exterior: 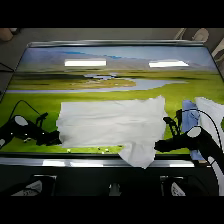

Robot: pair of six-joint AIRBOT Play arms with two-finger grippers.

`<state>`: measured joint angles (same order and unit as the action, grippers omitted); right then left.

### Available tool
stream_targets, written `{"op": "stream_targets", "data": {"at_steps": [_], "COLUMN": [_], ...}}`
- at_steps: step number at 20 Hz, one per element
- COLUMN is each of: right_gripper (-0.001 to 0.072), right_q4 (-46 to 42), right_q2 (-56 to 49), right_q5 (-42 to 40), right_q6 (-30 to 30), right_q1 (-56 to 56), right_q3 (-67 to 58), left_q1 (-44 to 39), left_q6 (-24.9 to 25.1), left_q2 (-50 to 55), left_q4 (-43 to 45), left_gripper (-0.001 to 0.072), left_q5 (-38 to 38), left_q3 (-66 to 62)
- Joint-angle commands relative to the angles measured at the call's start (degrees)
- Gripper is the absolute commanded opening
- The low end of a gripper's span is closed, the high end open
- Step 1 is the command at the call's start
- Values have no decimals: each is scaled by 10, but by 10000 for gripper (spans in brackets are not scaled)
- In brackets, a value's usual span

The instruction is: Fold the shirts.

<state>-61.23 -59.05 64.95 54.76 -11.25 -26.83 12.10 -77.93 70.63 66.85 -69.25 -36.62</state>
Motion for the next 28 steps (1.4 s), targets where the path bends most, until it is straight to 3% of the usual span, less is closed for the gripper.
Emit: {"op": "stream_targets", "data": {"at_steps": [1,4,8,12,16,17,18,19,20,21,22,25,28], "right_gripper": [17,18,17,19,20,22,77,296,636,698,714,720,720], "right_q4": [8,2,6,77,159,158,156,157,155,140,101,-87,-70], "right_q2": [22,27,-73,-224,-304,-313,-317,-316,-314,-308,-304,-303,-327], "right_q5": [17,-15,-120,-130,-133,-136,-146,-155,-149,-126,-98,-24,13], "right_q6": [-50,-52,-34,-34,-34,-35,-37,-53,-79,-112,-129,-48,-29], "right_q1": [0,0,0,0,0,0,0,0,-1,-5,-8,-12,-9], "right_q3": [-58,-196,-338,-391,-391,-391,-391,-391,-397,-410,-423,-437,-436], "left_q1": [1,1,0,0,0,0,0,0,4,12,20,35,28], "left_q6": [12,-7,-27,-27,-27,-38,-47,-48,-47,-45,-45,-44,-43], "left_q2": [-36,-75,-6,140,238,252,259,262,260,257,253,221,178], "left_q4": [-22,-43,-44,-80,-158,-170,-174,-174,-173,-173,-173,-173,-173], "left_gripper": [24,21,22,24,27,80,252,533,686,684,678,654,639], "left_q5": [-7,8,38,28,18,19,22,22,22,16,6,-5,-3], "left_q3": [-43,-132,-242,-341,-376,-376,-376,-376,-379,-389,-400,-426,-428]}}
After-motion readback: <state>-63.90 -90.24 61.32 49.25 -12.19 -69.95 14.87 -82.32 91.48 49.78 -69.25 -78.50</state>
